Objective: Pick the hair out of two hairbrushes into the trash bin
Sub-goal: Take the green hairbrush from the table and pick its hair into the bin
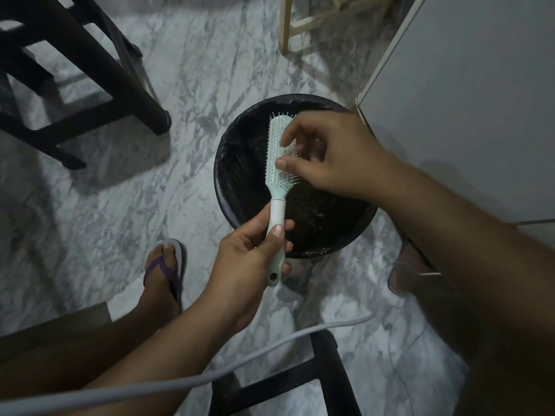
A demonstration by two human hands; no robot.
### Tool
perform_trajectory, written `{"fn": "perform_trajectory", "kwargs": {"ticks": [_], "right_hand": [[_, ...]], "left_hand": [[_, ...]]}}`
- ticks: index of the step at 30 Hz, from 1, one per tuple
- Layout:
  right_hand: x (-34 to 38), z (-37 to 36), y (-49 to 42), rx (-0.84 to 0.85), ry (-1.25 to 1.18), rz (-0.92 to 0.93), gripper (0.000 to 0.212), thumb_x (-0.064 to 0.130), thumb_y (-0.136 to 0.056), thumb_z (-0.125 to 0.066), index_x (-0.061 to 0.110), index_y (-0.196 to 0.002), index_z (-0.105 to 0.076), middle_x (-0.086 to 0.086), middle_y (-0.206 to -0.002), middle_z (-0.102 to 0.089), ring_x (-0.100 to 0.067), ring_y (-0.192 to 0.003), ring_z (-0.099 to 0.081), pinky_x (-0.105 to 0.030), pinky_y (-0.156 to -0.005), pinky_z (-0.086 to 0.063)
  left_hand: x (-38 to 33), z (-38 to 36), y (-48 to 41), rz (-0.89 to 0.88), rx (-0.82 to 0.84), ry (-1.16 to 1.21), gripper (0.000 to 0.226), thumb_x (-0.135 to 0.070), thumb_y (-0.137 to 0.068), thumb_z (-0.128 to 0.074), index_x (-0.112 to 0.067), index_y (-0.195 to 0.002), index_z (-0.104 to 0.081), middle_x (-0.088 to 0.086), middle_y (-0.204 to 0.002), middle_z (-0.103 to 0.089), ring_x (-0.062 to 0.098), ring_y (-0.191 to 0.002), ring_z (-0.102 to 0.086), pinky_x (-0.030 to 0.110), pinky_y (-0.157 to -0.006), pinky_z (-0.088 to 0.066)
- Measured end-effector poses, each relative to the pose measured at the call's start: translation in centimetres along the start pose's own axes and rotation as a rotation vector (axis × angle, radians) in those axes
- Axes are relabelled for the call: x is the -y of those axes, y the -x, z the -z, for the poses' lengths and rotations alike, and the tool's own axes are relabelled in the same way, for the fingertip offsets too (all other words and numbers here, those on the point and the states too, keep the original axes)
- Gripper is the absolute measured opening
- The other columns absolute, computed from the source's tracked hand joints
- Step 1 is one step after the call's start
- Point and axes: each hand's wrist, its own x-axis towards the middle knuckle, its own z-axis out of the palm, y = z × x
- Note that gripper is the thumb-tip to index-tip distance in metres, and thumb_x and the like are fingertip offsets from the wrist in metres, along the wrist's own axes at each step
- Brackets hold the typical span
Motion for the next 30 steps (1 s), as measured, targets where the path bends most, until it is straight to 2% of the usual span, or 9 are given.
{"fn": "perform_trajectory", "kwargs": {"ticks": [5,9,12,15,17,18,20,23,30], "right_hand": [[0.1,0.1,-0.2,0.01,0.067,0.04,0.028,0.042,-0.081,-0.079,0.024,-0.102,-0.074,0.006,-0.09,-0.066,-0.005,-0.071,-0.061,-0.01,-0.066,-0.045],[0.5,0.1,-0.4,-0.049,0.179,0.072,0.022,0.04,-0.089,-0.069,0.019,-0.092,-0.073,0.005,-0.088,-0.063,-0.013,-0.08,-0.06,-0.035,-0.076,-0.054],[0.8,0.0,-0.6,-0.059,0.249,0.077,0.022,0.034,-0.096,-0.06,0.014,-0.093,-0.069,0.004,-0.086,-0.059,-0.014,-0.078,-0.058,-0.038,-0.075,-0.052],[1.1,1.6,-1.0,-0.255,-0.108,-0.058,0.018,0.022,-0.101,-0.054,0.009,-0.094,-0.064,0.007,-0.073,-0.057,-0.001,-0.061,-0.059,-0.028,-0.062,-0.054],[0.9,2.8,-1.5,-0.371,-0.377,-0.236,0.016,0.017,-0.104,-0.048,0.011,-0.101,-0.061,0.003,-0.083,-0.06,-0.003,-0.066,-0.067,-0.026,-0.056,-0.059],[0.6,3.1,-1.6,-0.366,-0.5,-0.35,0.017,0.015,-0.105,-0.045,0.008,-0.108,-0.061,0.0,-0.093,-0.063,-0.006,-0.077,-0.07,-0.029,-0.058,-0.062],[0.1,2.7,-1.4,-0.182,-0.71,-0.538,0.024,0.011,-0.104,-0.05,-0.003,-0.122,-0.057,-0.013,-0.114,-0.064,-0.02,-0.095,-0.073,-0.04,-0.067,-0.064],[0.1,0.4,-0.3,0.164,-0.83,-0.55,0.034,0.006,-0.095,-0.064,-0.012,-0.122,-0.056,-0.025,-0.117,-0.068,-0.028,-0.096,-0.074,-0.042,-0.077,-0.063],[0.0,0.4,-0.3,0.071,-0.72,-0.463,0.017,0.005,-0.081,-0.078,-0.004,-0.095,-0.073,-0.018,-0.083,-0.076,-0.024,-0.077,-0.076,-0.032,-0.072,-0.064]], "left_hand": [[-0.2,0.2,0.1,-0.001,0.004,-0.041,0.04,-0.011,-0.098,-0.055,-0.028,-0.134,-0.063,-0.002,-0.107,-0.073,0.01,-0.078,-0.058,0.028,-0.064,-0.05],[-0.4,0.5,0.1,-0.052,0.013,-0.092,0.043,-0.009,-0.097,-0.055,-0.026,-0.136,-0.06,-0.003,-0.103,-0.072,0.008,-0.076,-0.057,0.026,-0.062,-0.049],[-0.5,0.2,0.0,-0.042,0.017,-0.067,0.041,-0.01,-0.097,-0.055,-0.027,-0.134,-0.062,-0.003,-0.101,-0.072,0.01,-0.076,-0.057,0.028,-0.061,-0.048],[-0.5,0.0,0.0,-0.006,0.016,0.008,0.038,-0.011,-0.097,-0.054,-0.023,-0.132,-0.064,0.0,-0.101,-0.07,0.011,-0.073,-0.056,0.026,-0.057,-0.046],[-0.5,-0.1,0.1,0.028,0.0,0.059,0.038,-0.01,-0.098,-0.052,-0.02,-0.132,-0.063,0.002,-0.103,-0.069,0.011,-0.072,-0.056,0.025,-0.057,-0.046],[-0.5,-0.1,0.2,0.037,-0.005,0.074,0.038,-0.009,-0.098,-0.051,-0.019,-0.132,-0.063,0.003,-0.104,-0.068,0.012,-0.073,-0.056,0.025,-0.057,-0.045],[-0.6,-0.1,0.1,0.041,-0.007,0.1,0.037,-0.008,-0.099,-0.05,-0.018,-0.132,-0.063,0.004,-0.106,-0.067,0.014,-0.074,-0.054,0.026,-0.056,-0.044],[-0.8,-0.1,-0.1,0.043,0.012,0.127,0.036,-0.008,-0.099,-0.049,-0.017,-0.131,-0.064,0.005,-0.106,-0.067,0.014,-0.074,-0.053,0.026,-0.055,-0.043],[-0.4,-0.3,0.2,0.041,0.06,0.104,0.041,-0.011,-0.095,-0.053,-0.02,-0.134,-0.062,0.003,-0.106,-0.068,0.012,-0.074,-0.057,0.026,-0.058,-0.048]]}}
